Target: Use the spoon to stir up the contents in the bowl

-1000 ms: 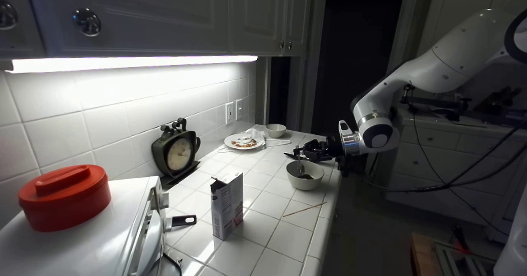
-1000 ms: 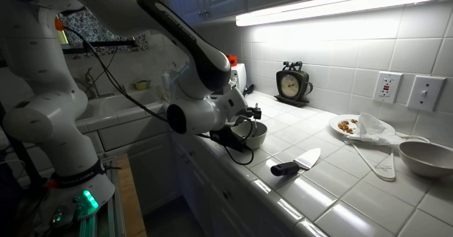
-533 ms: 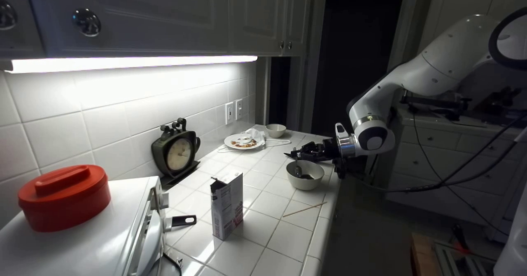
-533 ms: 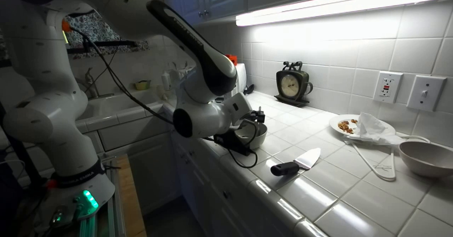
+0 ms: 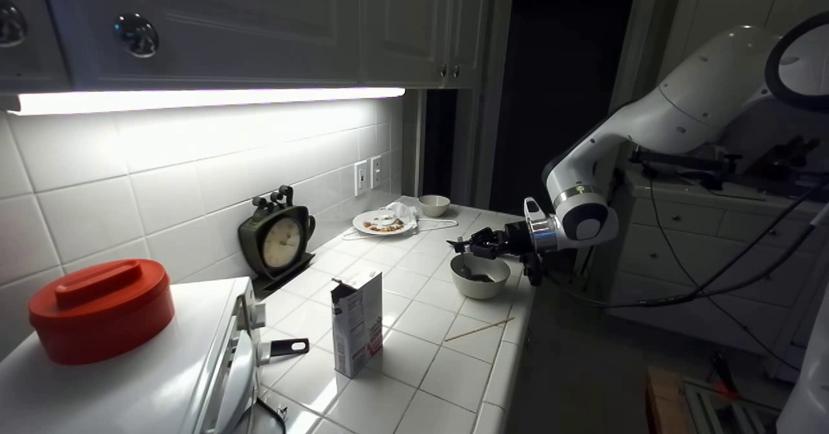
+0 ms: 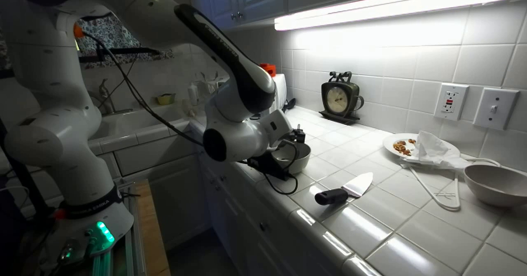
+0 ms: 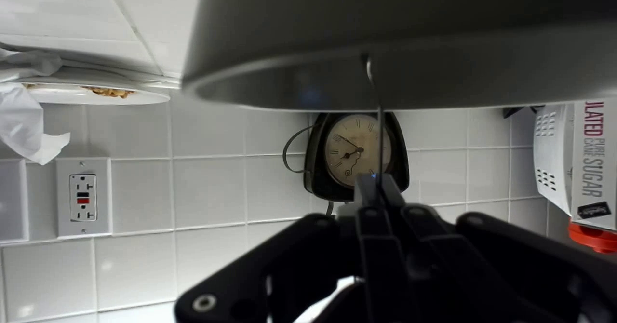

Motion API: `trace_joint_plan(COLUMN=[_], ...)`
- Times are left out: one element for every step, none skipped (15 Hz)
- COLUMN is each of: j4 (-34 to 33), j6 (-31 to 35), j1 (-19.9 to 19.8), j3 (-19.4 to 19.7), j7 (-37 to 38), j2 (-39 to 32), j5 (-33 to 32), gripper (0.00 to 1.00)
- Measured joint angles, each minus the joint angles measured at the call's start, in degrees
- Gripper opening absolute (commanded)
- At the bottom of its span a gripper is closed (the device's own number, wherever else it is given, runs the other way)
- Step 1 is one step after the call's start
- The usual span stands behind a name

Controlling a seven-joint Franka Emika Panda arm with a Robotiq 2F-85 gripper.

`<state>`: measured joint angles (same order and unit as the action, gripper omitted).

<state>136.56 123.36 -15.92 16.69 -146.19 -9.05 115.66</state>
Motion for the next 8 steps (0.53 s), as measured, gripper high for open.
trace_joint_plan(j4=[0.07,0.23,0.47,0.81,1.22,1.57,1.82,1.97], j6=[0.38,0.7,0.86,1.1,1.42,2.03,2.87,3.71], j1=[0.0,0.0,-0.01,-0.02,-0.04,-0.07,-0.09,-0.1], j3=[0.07,0.17,0.33,0.51,0.68,0.84,0.96,1.09], j7=[0.47,0.95,1.59,2.05,2.35,2.56,2.57,2.57], j2=[0.19,0.46,0.81,1.25,1.78,2.32,2.76,3.09], j5=[-0.29,-0.87,-1.87,-2.79,-3.6,-4.36,-4.58,-4.58], gripper=[0.01,0.01,0.01,0.01,0.01,0.01,0.01,0.01])
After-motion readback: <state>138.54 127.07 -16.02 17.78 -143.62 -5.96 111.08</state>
